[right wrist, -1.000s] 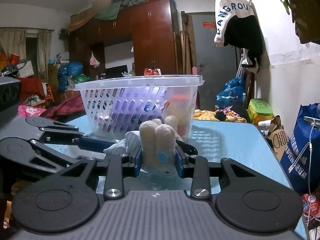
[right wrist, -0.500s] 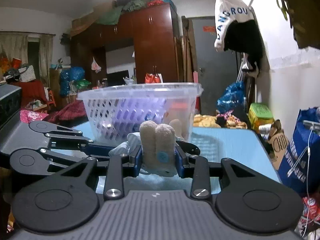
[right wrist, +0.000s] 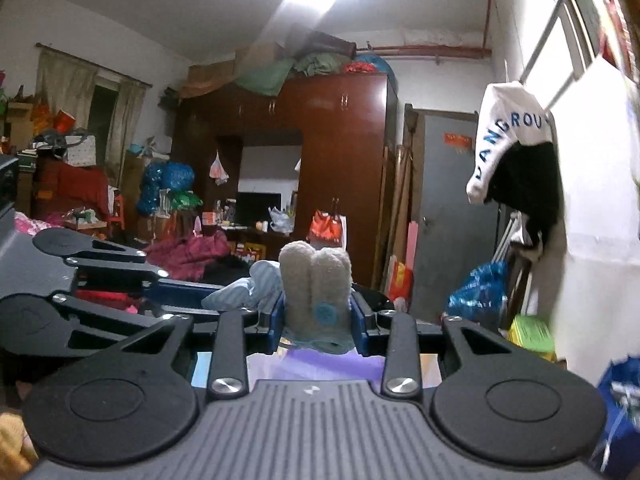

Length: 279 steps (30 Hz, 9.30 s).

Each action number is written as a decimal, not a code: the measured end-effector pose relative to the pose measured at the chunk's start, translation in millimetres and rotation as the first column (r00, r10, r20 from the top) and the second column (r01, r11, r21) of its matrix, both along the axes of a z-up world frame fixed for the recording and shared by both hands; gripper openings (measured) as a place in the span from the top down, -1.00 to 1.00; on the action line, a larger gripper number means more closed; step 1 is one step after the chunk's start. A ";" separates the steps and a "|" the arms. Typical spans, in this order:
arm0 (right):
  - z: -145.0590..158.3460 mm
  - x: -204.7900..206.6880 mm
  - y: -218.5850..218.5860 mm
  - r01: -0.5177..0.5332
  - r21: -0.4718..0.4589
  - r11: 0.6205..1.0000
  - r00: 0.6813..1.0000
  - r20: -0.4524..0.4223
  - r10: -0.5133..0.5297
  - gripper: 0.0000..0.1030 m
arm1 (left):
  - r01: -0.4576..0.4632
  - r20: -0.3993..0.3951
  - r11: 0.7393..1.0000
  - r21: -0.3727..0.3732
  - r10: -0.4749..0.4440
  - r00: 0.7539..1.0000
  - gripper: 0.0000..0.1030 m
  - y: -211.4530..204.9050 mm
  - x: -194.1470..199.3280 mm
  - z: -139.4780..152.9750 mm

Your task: Organize objects

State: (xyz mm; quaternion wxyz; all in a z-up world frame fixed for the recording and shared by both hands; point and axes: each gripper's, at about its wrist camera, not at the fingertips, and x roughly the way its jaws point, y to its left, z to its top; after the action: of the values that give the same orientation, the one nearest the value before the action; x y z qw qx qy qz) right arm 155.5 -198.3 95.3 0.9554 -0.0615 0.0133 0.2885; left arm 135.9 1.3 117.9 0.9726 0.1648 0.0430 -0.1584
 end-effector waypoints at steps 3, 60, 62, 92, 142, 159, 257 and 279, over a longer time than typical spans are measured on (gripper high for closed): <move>4.9 34.2 18.2 -0.007 0.007 1.000 1.000 -0.019 0.007 0.28 | -0.040 -0.015 0.999 0.011 0.040 0.999 0.54 8.5 34.5 7.0; -161.5 -55.4 -58.4 0.085 -0.050 0.995 0.946 -0.308 -0.096 -0.52 | -0.169 -0.535 0.976 -0.139 0.070 0.842 -0.63 66.0 35.1 -126.5; -161.5 -55.8 -58.3 0.063 -0.053 0.997 0.950 -0.302 -0.076 -0.39 | -0.158 -0.532 0.980 -0.120 0.071 0.844 -0.62 62.0 34.2 -127.0; -107.6 -72.5 -64.5 -0.004 -0.064 0.998 0.998 -0.063 0.000 0.62 | -0.092 -0.237 0.956 -0.277 0.025 0.971 0.60 53.6 -38.3 -64.2; -39.0 42.4 -49.6 0.319 -0.043 0.947 0.918 -0.235 -0.320 -1.00 | -0.317 -0.229 0.929 -0.191 0.272 0.935 -0.96 41.5 20.7 -26.2; -42.2 -10.4 -47.2 0.231 0.012 0.973 0.947 -0.234 -0.221 -1.00 | -0.315 -0.222 0.928 -0.197 0.271 0.937 -0.96 20.5 -27.5 -27.5; -58.2 -15.3 -50.2 0.218 0.040 0.975 0.936 -0.291 -0.198 -1.00 | -0.317 -0.263 0.923 -0.217 0.257 0.930 -0.96 19.3 -17.9 -40.1; -60.6 -15.0 -50.2 0.219 0.038 0.975 0.935 -0.295 -0.198 -1.00 | -0.304 -0.249 0.926 -0.224 0.247 0.936 -0.96 20.0 -20.1 -37.8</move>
State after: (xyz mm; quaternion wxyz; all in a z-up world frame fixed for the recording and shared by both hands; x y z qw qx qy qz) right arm 140.5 -248.6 34.7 0.9699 0.0169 0.1493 0.1918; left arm 115.8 21.3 80.1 0.9878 0.0103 0.1501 -0.0405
